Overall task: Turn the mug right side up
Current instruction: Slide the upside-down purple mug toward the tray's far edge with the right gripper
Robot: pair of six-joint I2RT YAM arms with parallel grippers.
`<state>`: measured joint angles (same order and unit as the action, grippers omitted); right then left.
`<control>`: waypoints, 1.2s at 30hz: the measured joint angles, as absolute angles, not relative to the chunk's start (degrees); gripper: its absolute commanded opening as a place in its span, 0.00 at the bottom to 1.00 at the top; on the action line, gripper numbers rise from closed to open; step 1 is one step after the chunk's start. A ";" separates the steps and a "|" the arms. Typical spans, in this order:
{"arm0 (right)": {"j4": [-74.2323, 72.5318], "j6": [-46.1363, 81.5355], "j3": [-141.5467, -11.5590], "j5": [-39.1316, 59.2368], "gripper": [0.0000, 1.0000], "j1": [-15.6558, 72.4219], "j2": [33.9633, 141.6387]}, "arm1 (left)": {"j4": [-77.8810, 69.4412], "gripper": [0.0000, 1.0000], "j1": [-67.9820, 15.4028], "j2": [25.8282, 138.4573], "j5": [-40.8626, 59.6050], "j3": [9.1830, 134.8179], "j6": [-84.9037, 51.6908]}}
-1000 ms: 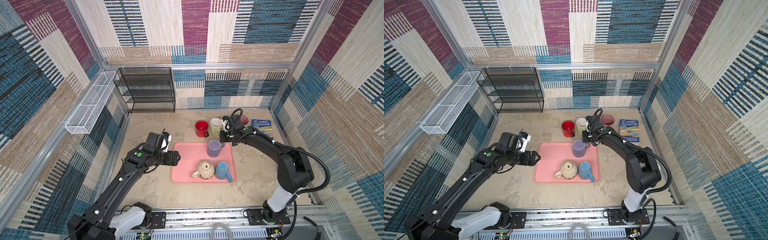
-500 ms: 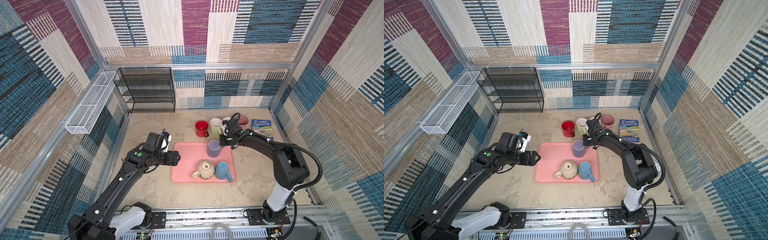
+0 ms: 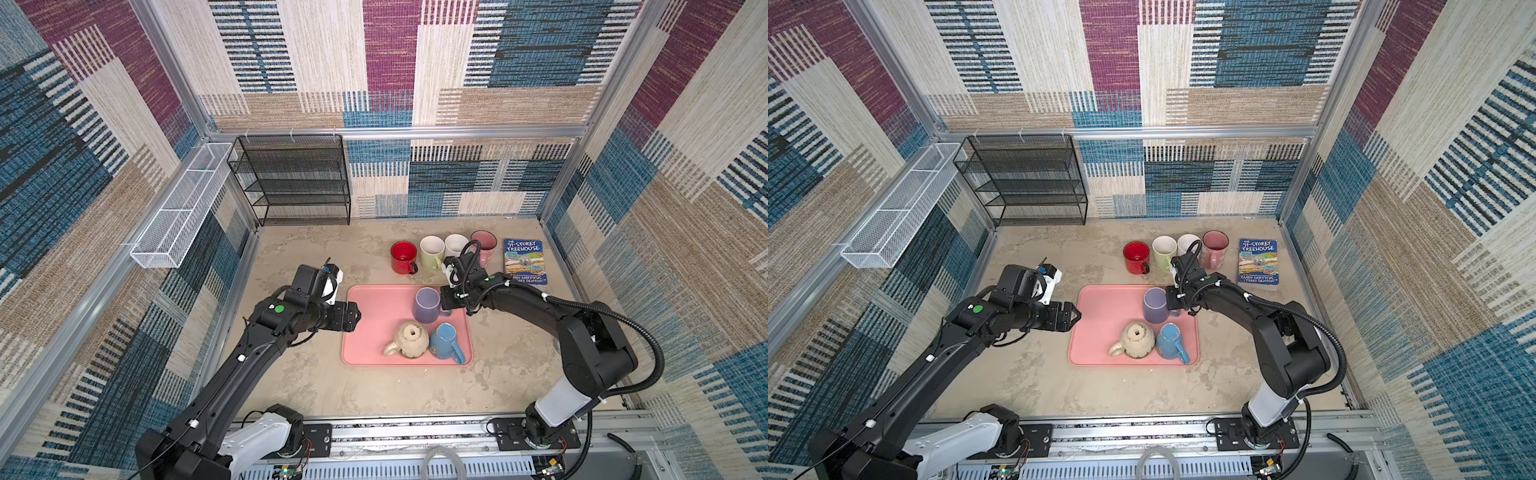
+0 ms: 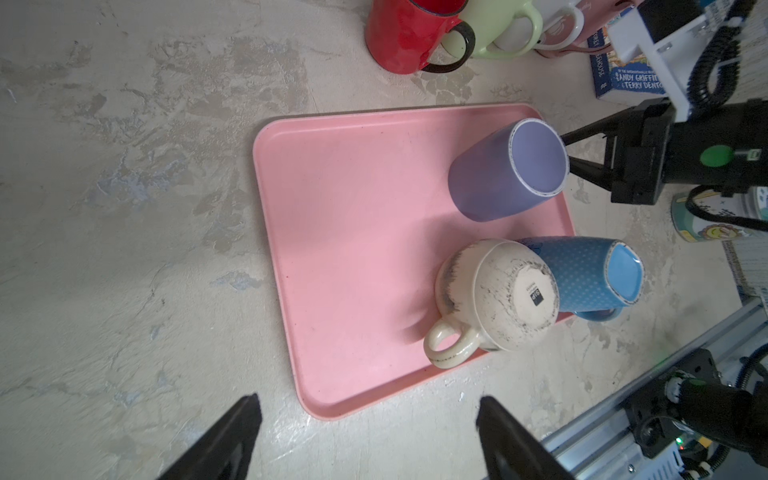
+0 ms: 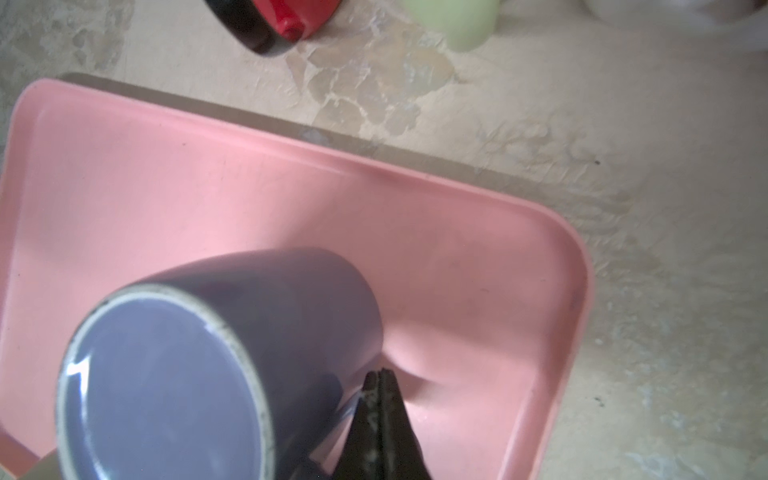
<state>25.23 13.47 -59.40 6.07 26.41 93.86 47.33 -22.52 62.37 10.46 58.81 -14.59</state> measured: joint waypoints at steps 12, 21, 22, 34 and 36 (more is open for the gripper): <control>29.36 13.19 -61.58 3.97 0.21 28.58 91.37 | 47.33 0.87 -22.52 62.59 10.46 58.81 -14.59; 34.44 11.49 -61.56 1.63 0.40 30.89 87.37 | 47.33 0.87 -22.52 62.78 10.68 58.81 -14.59; 34.65 11.44 -61.19 1.28 0.41 31.29 87.35 | 47.33 0.87 -22.52 62.78 10.70 58.81 -14.59; 35.57 10.55 -60.12 1.13 0.48 35.29 88.99 | 47.33 0.87 -22.52 62.89 10.70 58.81 -14.59; 35.35 10.22 -61.19 0.93 0.48 35.44 90.83 | 47.33 0.87 -22.52 62.87 10.70 58.81 -14.59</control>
<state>35.35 10.22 -61.19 0.93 35.44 90.83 47.33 -22.52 62.87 10.70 58.81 -14.59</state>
